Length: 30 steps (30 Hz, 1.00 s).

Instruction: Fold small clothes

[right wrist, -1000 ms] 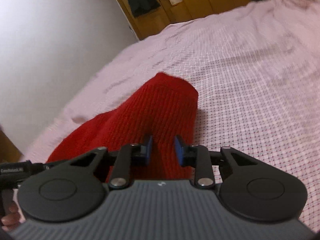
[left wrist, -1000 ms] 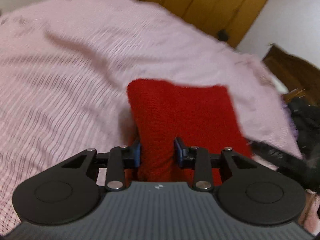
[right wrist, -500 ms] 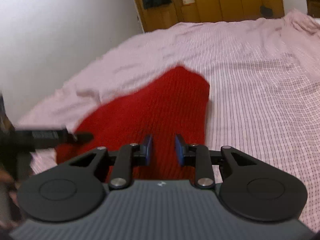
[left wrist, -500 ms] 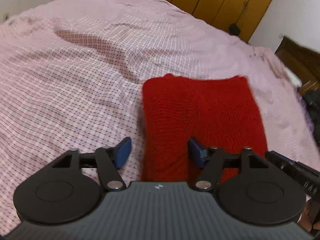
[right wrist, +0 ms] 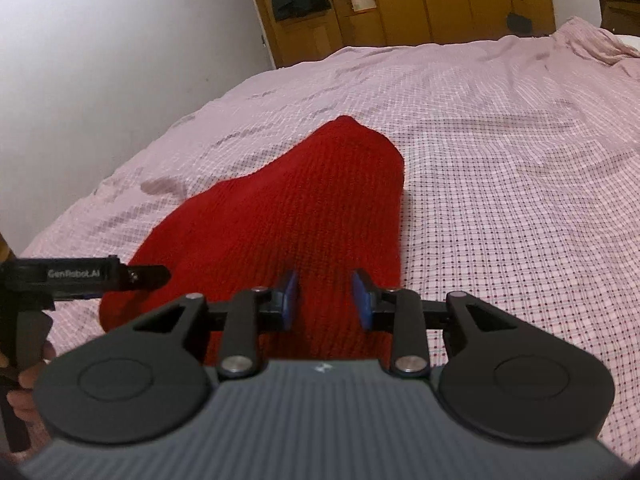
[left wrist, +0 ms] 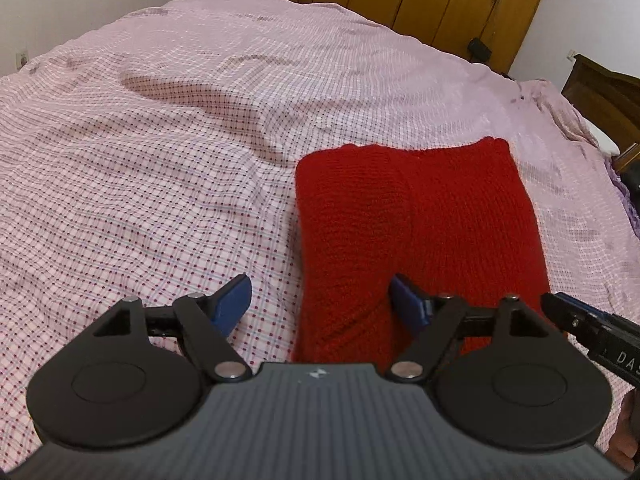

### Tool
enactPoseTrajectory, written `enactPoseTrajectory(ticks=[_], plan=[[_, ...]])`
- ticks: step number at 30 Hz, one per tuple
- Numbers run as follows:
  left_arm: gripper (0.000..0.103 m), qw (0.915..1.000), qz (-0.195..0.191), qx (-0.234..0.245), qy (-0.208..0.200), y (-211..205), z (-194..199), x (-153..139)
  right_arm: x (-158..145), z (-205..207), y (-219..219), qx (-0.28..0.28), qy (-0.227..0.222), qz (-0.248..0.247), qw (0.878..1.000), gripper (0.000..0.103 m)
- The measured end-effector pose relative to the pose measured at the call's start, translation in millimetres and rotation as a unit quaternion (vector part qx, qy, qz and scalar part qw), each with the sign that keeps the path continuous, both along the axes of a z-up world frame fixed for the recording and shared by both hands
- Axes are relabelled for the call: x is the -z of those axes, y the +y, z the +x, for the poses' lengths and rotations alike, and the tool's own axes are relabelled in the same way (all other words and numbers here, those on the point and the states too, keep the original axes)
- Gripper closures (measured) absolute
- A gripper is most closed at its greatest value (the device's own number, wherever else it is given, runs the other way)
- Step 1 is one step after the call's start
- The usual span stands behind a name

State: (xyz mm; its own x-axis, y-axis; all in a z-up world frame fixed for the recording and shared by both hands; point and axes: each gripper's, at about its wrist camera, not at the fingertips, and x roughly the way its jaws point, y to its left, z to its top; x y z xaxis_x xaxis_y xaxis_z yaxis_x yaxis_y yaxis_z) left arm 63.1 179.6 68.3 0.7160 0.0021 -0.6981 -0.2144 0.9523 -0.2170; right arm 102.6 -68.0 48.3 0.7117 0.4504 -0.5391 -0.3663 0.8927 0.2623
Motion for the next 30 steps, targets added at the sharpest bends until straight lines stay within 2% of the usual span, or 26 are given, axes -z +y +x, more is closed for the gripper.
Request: enactPoseTrajectory(ticks=[4, 5, 6, 8, 11, 15, 17, 20, 22, 26, 30], plan=[[0.021, 1.0, 0.003, -0.001, 0.001, -0.9, -0.8, -1.0, -2.1, 0.8, -0.8, 0.005, 0.004, 0.002, 1.0, 0.067], [0.021, 1.0, 0.003, -0.002, 0.001, -1.0, -0.8, -1.1, -2.7, 0.7, -1.1, 0.01, 0.005, 0.0, 1.0, 0.059], [0.021, 1.0, 0.005, -0.002, 0.002, -1.3, -0.6, -1.1, -3.2, 1.4, -1.8, 0.022, 0.004, -0.005, 1.0, 0.043], [0.021, 1.0, 0.008, -0.003, 0.003, -1.6, -0.7, -1.7, -2.5, 2.6, -4.4, 0.04, 0.005, -0.009, 0.999, 0.029], [0.021, 1.0, 0.003, -0.002, 0.004, -1.4, -1.3, -3.4, -0.8, 6.2, -15.2, 0.048, 0.025, 0.021, 0.998, 0.028], [0.021, 0.9995, -0.03, 0.005, 0.001, 3.5, -6.5, -10.8, 0.1, 12.5, -36.0, 0.056, 0.057, 0.094, 0.992, 0.018], [0.021, 0.9985, -0.052, 0.018, -0.006, 5.8, -9.0, -13.1, 3.5, 17.0, -43.4, 0.047, 0.079, 0.139, 0.986, 0.014], [0.02, 0.9974, -0.065, 0.033, -0.002, 6.1, -7.7, -11.1, 16.3, 30.1, -57.0, 0.037, 0.13, 0.207, 0.969, 0.013], [0.017, 0.9974, -0.065, 0.033, 0.002, 6.0, -6.4, -7.5, 25.8, 38.7, -59.3, 0.031, 0.158, 0.222, 0.962, 0.013], [0.011, 0.9966, -0.078, 0.018, 0.02, 9.2, -1.9, 1.7, 44.0, 49.2, -59.9, 0.015, 0.191, 0.23, 0.954, 0.013], [0.011, 0.9955, -0.09, 0.016, 0.026, 11.6, 2.4, 4.8, 60.1, 58.0, -63.6, -0.008, 0.216, 0.275, 0.937, 0.013]])
